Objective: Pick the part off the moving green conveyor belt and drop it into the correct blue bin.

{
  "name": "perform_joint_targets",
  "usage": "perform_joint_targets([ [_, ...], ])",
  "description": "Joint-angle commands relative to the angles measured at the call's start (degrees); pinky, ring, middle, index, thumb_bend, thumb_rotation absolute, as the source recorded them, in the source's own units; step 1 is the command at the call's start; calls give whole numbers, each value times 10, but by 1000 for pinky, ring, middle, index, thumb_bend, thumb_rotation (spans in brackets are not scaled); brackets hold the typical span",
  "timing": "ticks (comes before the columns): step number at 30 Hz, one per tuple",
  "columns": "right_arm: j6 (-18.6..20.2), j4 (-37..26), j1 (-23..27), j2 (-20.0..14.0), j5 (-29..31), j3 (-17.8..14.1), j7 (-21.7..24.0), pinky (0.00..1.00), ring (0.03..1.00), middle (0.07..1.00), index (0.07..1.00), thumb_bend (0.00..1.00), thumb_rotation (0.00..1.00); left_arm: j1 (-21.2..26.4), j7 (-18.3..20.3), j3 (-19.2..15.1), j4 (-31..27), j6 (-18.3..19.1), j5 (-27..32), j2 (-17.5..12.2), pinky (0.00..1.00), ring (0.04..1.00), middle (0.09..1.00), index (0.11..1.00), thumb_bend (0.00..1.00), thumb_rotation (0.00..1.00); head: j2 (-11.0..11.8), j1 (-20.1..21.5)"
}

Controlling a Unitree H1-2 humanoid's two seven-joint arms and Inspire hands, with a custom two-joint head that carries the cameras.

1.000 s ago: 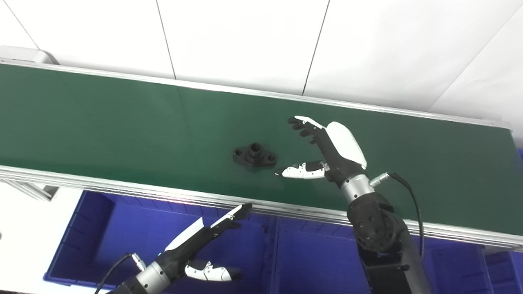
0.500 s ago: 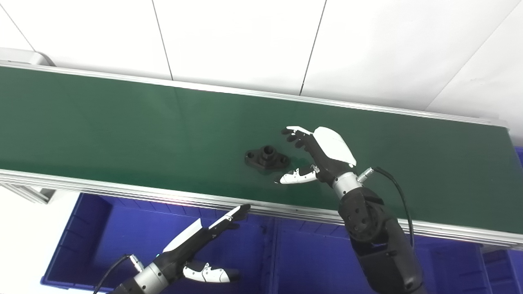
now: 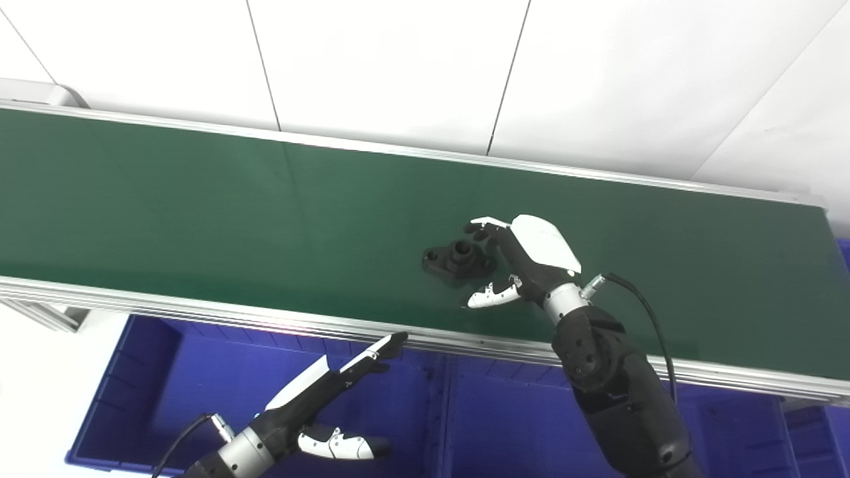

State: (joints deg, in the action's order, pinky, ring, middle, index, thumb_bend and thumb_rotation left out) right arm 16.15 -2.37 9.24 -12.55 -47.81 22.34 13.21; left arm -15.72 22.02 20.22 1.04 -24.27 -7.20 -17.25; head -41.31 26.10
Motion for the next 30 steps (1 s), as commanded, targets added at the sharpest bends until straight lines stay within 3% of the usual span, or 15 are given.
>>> perform_joint_targets([
  [1, -19, 0, 14, -4, -3, 8, -6, 713, 735, 758, 785, 680, 111, 3, -3, 0, -10, -25, 7, -5, 916, 969, 1000, 1000, 639, 569, -2, 0],
  [5, -24, 8, 14, -8, -4, 14, -18, 709, 726, 747, 778, 672, 95, 1, -1, -1, -16, -22, 9, -6, 933, 977, 1000, 1000, 631, 562, -5, 0],
  [7, -26, 9, 12, -10, -9, 17, -28, 645, 680, 710, 757, 619, 19, 0, 0, -1, -18, -21, 8, -6, 934, 978, 1000, 1000, 630, 560, -6, 0],
  [8, -26, 9, 11, -11, -12, 18, -35, 390, 450, 554, 705, 571, 6, 0, 0, -1, -19, -21, 7, -6, 933, 978, 1000, 1000, 623, 559, -6, 0],
  [9, -26, 8, 9, -12, -17, 20, -41, 292, 356, 507, 679, 558, 2, 0, 0, -1, -18, -22, 7, -6, 934, 978, 1000, 1000, 620, 558, -7, 2],
  [11, -28, 5, 7, -16, -22, 23, -48, 229, 296, 483, 649, 553, 0, 1, -2, -1, -16, -24, 6, -6, 937, 979, 1000, 1000, 621, 562, -6, 2],
  [15, -35, 4, 5, -24, -22, 24, -61, 215, 282, 474, 504, 526, 0, 2, -4, 0, -16, -25, 2, -5, 942, 981, 1000, 1000, 623, 580, -7, 3],
  [23, -25, -8, 1, -30, -27, 25, -48, 258, 329, 476, 492, 526, 0, 3, -5, 0, -17, -24, 4, -3, 957, 986, 1000, 1000, 617, 573, -10, 4],
  [30, -27, -16, -6, -34, -30, 23, -46, 267, 316, 475, 492, 527, 0, 4, -6, -1, -15, -25, 6, -4, 953, 983, 1000, 1000, 613, 567, -12, 3],
])
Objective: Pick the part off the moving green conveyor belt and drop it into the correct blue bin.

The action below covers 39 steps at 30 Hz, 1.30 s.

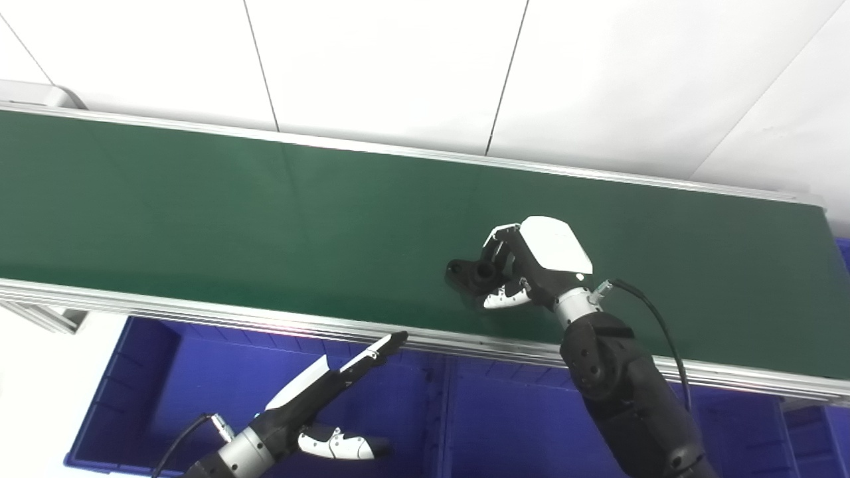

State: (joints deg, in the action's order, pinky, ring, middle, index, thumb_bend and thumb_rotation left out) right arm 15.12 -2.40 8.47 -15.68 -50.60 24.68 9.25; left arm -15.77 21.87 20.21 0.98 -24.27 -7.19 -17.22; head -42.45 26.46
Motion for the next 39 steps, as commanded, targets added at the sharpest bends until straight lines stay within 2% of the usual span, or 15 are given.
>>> perform_joint_targets([
  [1, -18, -16, 1, -3, -2, -1, -9, 273, 316, 474, 491, 527, 0, 4, -4, -1, -14, -25, 7, -5, 951, 982, 1000, 1000, 613, 564, -1, 0],
  [8, -23, -41, -11, -6, -1, -1, -15, 324, 327, 474, 492, 528, 0, 3, -4, -2, -14, -25, 10, -6, 949, 982, 1000, 1000, 618, 559, -3, -1],
  [12, -22, -92, -33, -6, 3, -10, -16, 278, 296, 473, 492, 525, 0, 0, -2, -4, -18, -22, 12, -6, 931, 974, 1000, 1000, 631, 559, -6, -1],
  [18, -15, -207, -94, 8, 1, -36, -25, 212, 260, 471, 491, 524, 0, -2, 2, -5, -27, -12, 17, -9, 915, 969, 1000, 1000, 639, 552, -11, -4],
  [24, -14, -277, -159, 30, 5, -60, -28, 177, 244, 472, 490, 525, 0, -6, 3, -8, -38, -6, 20, -11, 896, 959, 1000, 1000, 643, 531, -17, -7],
  [33, -15, -324, -265, 26, -8, -64, 10, 195, 244, 471, 489, 527, 0, -8, 6, -11, -51, 0, 27, -14, 896, 952, 989, 1000, 653, 516, -34, -9],
  [39, -15, -326, -325, 16, -14, -62, 39, 140, 203, 470, 489, 527, 0, -9, 6, -14, -63, 8, 31, -16, 893, 946, 983, 998, 654, 506, -43, -6],
])
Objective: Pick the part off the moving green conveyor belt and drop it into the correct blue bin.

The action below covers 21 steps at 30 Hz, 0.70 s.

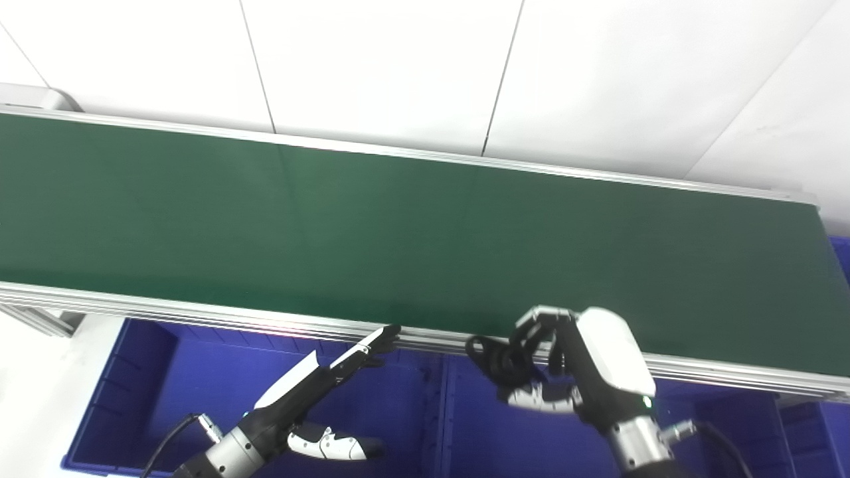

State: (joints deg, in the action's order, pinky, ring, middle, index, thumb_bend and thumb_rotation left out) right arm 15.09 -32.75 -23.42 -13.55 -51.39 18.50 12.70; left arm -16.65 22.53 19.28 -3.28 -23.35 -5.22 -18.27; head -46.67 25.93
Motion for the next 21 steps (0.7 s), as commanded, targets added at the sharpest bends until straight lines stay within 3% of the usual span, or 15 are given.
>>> perform_joint_targets([
  [1, -16, -23, -10, -7, -8, 1, 9, 138, 202, 470, 489, 527, 0, 0, 0, -6, -22, 0, 13, -6, 892, 945, 982, 997, 655, 504, -5, 2],
  [4, -16, -23, -18, -15, -15, 4, 32, 149, 218, 471, 490, 526, 0, 0, 1, -7, -24, 1, 20, -7, 883, 938, 978, 993, 653, 482, -7, 3],
  [7, -5, -16, -14, -25, -50, 17, 84, 171, 242, 472, 490, 527, 0, 0, 2, -9, -29, 4, 22, -9, 872, 934, 975, 991, 658, 496, -16, 5],
  [20, 0, 75, 55, -37, -198, 62, 244, 199, 271, 472, 494, 526, 0, -7, 2, -13, -50, 22, 26, -8, 838, 921, 969, 986, 670, 500, -30, 6],
  [21, 0, 78, 59, -37, -210, 65, 258, 267, 335, 478, 495, 524, 0, -7, 3, -13, -51, 23, 27, -8, 839, 922, 970, 987, 673, 501, -30, 6],
])
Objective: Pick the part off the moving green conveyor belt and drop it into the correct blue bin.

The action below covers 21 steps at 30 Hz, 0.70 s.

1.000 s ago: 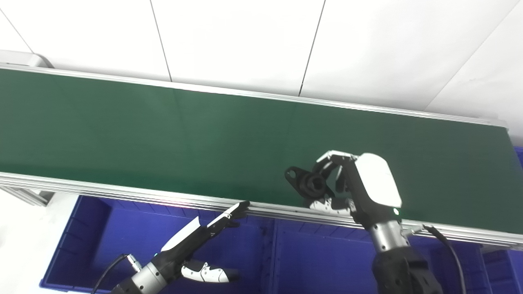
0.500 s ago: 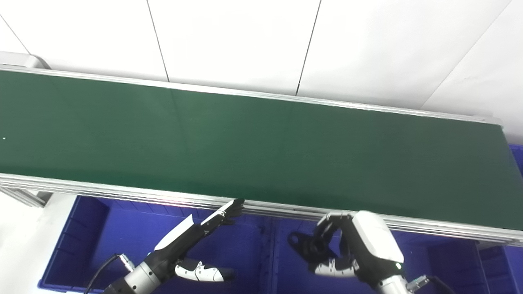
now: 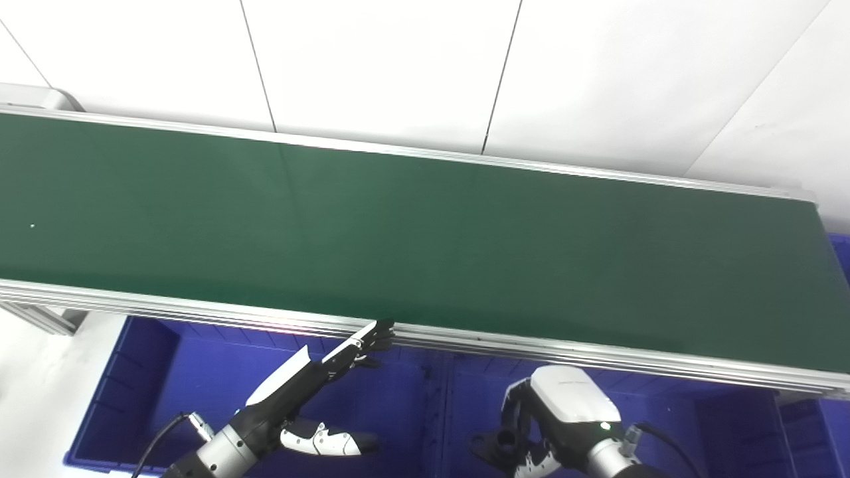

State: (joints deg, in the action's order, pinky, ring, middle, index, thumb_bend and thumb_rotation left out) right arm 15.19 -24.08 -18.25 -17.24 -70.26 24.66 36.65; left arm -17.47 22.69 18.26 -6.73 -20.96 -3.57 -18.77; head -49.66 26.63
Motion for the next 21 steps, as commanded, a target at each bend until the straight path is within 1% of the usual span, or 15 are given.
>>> perform_joint_targets([
  [1, -1, -2, 12, 1, -35, 7, 32, 302, 369, 481, 495, 523, 0, 1, 2, -2, -16, -2, 11, -3, 840, 923, 970, 987, 674, 501, 0, 1],
  [2, -2, 3, 16, 3, -47, 10, 41, 431, 505, 489, 643, 538, 0, 2, 2, -2, -15, -4, 11, -3, 845, 925, 972, 988, 674, 503, -1, 1],
  [3, -2, 7, 18, 5, -55, 12, 46, 509, 581, 601, 715, 569, 89, 2, 1, -2, -16, -3, 10, -2, 846, 925, 972, 987, 676, 505, -1, 1],
  [4, -1, 10, 19, 8, -60, 12, 49, 558, 628, 663, 753, 595, 138, 1, 1, -2, -17, -2, 10, -2, 849, 926, 972, 987, 680, 506, -1, 0],
  [6, -1, 9, 17, 13, -70, 11, 56, 577, 646, 684, 764, 603, 154, 0, 1, -1, -18, 0, 13, -1, 850, 926, 972, 987, 681, 506, -1, -2],
  [7, 0, 8, 16, 15, -75, 9, 60, 617, 674, 715, 789, 604, 176, 0, 2, -1, -18, 0, 15, -1, 847, 927, 975, 989, 679, 504, -1, -3],
  [9, -1, 3, 13, 19, -84, 7, 61, 627, 685, 733, 803, 611, 188, 0, 2, 0, -18, -1, 16, -1, 844, 926, 975, 990, 680, 503, -3, -5],
  [11, -4, -3, 7, 23, -90, 5, 54, 689, 728, 771, 822, 614, 212, -1, 2, 0, -20, 1, 16, -2, 842, 924, 971, 989, 682, 504, -4, -7],
  [13, -4, -16, -7, 30, -86, -4, 23, 655, 705, 756, 816, 638, 201, -3, 0, -1, -24, 2, 10, -2, 838, 920, 968, 988, 686, 516, -5, -9],
  [14, -4, -23, -15, 34, -83, -8, 9, 535, 599, 673, 820, 636, 197, -5, 0, -1, -26, 3, 8, -3, 839, 920, 967, 987, 685, 514, -6, -11],
  [15, -4, -32, -25, 40, -78, -14, -11, 483, 544, 620, 824, 636, 200, -6, -1, -1, -28, 4, 7, -3, 837, 919, 966, 986, 685, 510, -6, -12],
  [16, -5, -42, -35, 46, -70, -20, -31, 450, 534, 626, 821, 641, 206, -7, 0, -1, -30, 6, 7, -4, 835, 918, 965, 986, 681, 506, -8, -17],
  [17, -7, -54, -49, 55, -53, -27, -59, 457, 564, 662, 820, 641, 210, -7, 1, -1, -32, 7, 8, -4, 832, 918, 965, 986, 680, 503, -9, -21],
  [19, -5, -84, -82, 80, -5, -45, -101, 550, 666, 744, 812, 643, 188, -9, 2, 0, -37, 11, 10, -5, 845, 925, 971, 987, 674, 492, -12, -32],
  [21, -4, -113, -117, 106, 51, -60, -133, 596, 712, 777, 814, 639, 189, -11, 2, 0, -42, 16, 9, -4, 852, 927, 974, 987, 670, 485, -13, -42],
])
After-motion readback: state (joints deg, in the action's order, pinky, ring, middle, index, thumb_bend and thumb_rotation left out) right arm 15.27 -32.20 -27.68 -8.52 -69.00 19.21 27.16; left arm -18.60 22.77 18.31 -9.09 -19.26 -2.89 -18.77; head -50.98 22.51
